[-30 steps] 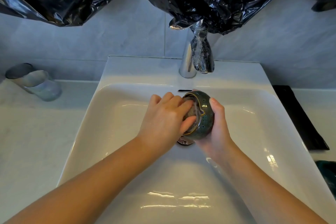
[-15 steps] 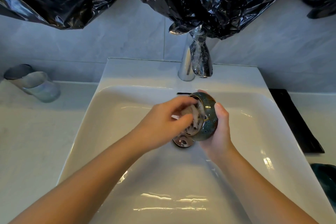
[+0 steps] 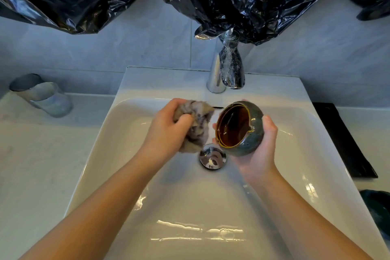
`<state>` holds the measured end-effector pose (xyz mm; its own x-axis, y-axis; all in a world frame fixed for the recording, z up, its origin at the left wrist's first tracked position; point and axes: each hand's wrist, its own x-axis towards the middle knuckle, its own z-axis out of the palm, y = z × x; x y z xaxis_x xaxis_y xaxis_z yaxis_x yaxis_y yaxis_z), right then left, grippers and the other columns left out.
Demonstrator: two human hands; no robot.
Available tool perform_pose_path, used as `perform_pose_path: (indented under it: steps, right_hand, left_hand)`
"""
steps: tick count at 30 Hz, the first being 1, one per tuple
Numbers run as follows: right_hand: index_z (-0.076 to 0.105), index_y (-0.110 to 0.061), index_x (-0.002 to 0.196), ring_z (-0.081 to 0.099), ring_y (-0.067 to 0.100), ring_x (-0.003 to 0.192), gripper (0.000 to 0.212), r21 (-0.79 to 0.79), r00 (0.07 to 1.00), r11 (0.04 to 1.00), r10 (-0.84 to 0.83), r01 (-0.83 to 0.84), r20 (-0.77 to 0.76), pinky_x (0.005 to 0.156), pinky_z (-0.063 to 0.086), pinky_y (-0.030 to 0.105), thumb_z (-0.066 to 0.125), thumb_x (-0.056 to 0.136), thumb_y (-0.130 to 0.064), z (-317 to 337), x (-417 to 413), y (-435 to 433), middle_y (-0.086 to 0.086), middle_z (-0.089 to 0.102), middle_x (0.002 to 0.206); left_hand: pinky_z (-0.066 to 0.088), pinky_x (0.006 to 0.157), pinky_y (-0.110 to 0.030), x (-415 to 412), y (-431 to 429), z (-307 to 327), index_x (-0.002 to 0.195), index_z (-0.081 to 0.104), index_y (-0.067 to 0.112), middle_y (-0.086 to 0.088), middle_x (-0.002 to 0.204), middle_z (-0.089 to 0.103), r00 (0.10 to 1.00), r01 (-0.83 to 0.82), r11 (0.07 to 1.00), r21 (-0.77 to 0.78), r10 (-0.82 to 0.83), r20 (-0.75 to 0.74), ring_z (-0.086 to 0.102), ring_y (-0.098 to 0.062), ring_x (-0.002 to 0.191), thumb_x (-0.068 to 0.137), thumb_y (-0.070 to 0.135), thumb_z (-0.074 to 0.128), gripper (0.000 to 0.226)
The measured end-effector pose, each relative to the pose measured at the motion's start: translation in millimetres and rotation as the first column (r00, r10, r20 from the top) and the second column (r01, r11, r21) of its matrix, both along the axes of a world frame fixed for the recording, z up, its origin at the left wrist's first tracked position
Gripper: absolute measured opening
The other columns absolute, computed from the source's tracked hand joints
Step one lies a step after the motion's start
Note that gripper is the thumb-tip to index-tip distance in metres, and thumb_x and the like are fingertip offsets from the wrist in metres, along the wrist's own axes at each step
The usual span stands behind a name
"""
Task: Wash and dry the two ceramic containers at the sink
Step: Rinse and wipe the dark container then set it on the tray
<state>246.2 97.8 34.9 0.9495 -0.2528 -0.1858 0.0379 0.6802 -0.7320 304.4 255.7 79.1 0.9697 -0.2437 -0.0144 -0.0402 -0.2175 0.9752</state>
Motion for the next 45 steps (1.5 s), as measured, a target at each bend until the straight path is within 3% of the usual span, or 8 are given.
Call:
perform_pose_path:
  steps: [3, 8, 11, 15, 20, 33, 40, 45]
  right_hand:
    - [0.069, -0.011, 0.113, 0.061, 0.044, 0.115, 0.070, 0.065, 1.000, 0.998, 0.001, 0.000, -0.005, 0.088, 0.055, 0.055, 0.062, 0.068, -0.065, 0, 0, -6, 0.018, 0.068, 0.115]
    - [0.067, -0.006, 0.116, 0.065, 0.031, 0.108, 0.079, 0.007, 0.999, 1.000, 0.017, -0.017, -0.038, 0.083, 0.058, 0.038, 0.058, 0.063, -0.065, 0, 4, -1, 0.016, 0.071, 0.112]
    - [0.055, 0.002, 0.133, 0.056, 0.036, 0.126, 0.102, -0.129, 0.995, 0.989, 0.060, -0.070, -0.077, 0.102, 0.047, 0.047, 0.064, 0.062, -0.070, -3, 3, 6, 0.024, 0.061, 0.131]
    - [0.049, -0.019, 0.138, 0.065, 0.021, 0.117, 0.060, -0.355, 0.993, 0.929, 0.074, -0.104, -0.095, 0.086, 0.055, 0.033, 0.050, 0.085, -0.046, -4, 5, 2, 0.006, 0.069, 0.122]
    - [0.038, -0.039, 0.138, 0.072, 0.004, 0.093, 0.046, -0.743, 0.998, 0.666, 0.060, -0.067, -0.037, 0.074, 0.058, 0.023, 0.055, 0.097, -0.025, -5, 0, 7, -0.026, 0.073, 0.095]
    - [0.057, -0.046, 0.122, 0.067, 0.011, 0.111, 0.042, -0.741, 0.997, 0.670, 0.078, -0.048, 0.006, 0.093, 0.056, 0.037, 0.064, 0.081, -0.038, -10, 0, 5, -0.005, 0.072, 0.117]
    - [0.063, -0.030, 0.122, 0.070, 0.005, 0.097, 0.035, -0.701, 0.971, 0.688, 0.237, -0.189, -0.028, 0.073, 0.055, 0.019, 0.060, 0.088, -0.022, -5, -3, 1, -0.013, 0.075, 0.106]
    - [0.067, -0.022, 0.122, 0.067, 0.002, 0.076, 0.031, -0.666, 0.931, 0.661, 0.332, -0.346, -0.154, 0.059, 0.049, 0.014, 0.055, 0.093, -0.029, -1, -6, 1, -0.016, 0.072, 0.085]
  left_hand:
    - [0.057, 0.071, -0.034, -7, 7, -8, 0.096, 0.058, 0.024, -0.006, 0.096, 0.067, 0.953, -0.094, 0.996, 0.012, 0.093, -0.289, 0.065, -0.020, 0.088, 0.095, 0.012, 0.040, 0.022]
    - [0.056, 0.082, -0.039, -23, -14, -16, 0.113, 0.062, 0.019, -0.007, 0.106, 0.072, 0.675, -0.011, 0.922, -0.386, -0.278, -0.683, 0.069, -0.023, 0.095, 0.095, 0.037, 0.044, 0.031]
    - [0.057, 0.083, -0.044, -25, -25, -37, 0.123, 0.053, 0.021, -0.009, 0.114, 0.069, 0.718, -0.044, 0.949, -0.313, -0.187, -0.670, 0.068, -0.026, 0.102, 0.082, 0.032, 0.072, 0.047]
    - [0.056, 0.061, -0.034, -18, -22, -48, 0.118, 0.054, 0.014, -0.021, 0.110, 0.067, 0.773, -0.225, 0.939, -0.262, 0.008, -0.635, 0.068, -0.033, 0.091, 0.080, 0.007, 0.065, 0.040]
    - [0.060, 0.072, -0.043, -7, -17, -43, 0.106, 0.053, 0.020, -0.013, 0.098, 0.068, 0.839, -0.376, 0.891, -0.254, 0.210, -0.502, 0.069, -0.029, 0.088, 0.080, 0.003, 0.066, 0.033]
    - [0.058, 0.072, -0.035, 10, 3, -42, 0.119, 0.049, 0.021, -0.008, 0.110, 0.067, 0.826, -0.101, 0.986, -0.131, 0.009, -0.564, 0.067, -0.023, 0.093, 0.080, 0.025, 0.075, 0.047]
    - [0.059, 0.053, -0.038, 13, 11, -31, 0.113, 0.046, 0.030, 0.004, 0.100, 0.060, 0.962, 0.011, 0.987, 0.161, 0.034, -0.271, 0.067, -0.022, 0.080, 0.080, 0.030, 0.073, 0.043]
    - [0.054, 0.072, -0.027, 17, 15, -27, 0.106, 0.051, 0.036, 0.006, 0.100, 0.059, 0.991, 0.129, 0.930, 0.344, -0.133, -0.009, 0.059, -0.014, 0.091, 0.084, 0.015, 0.066, 0.034]
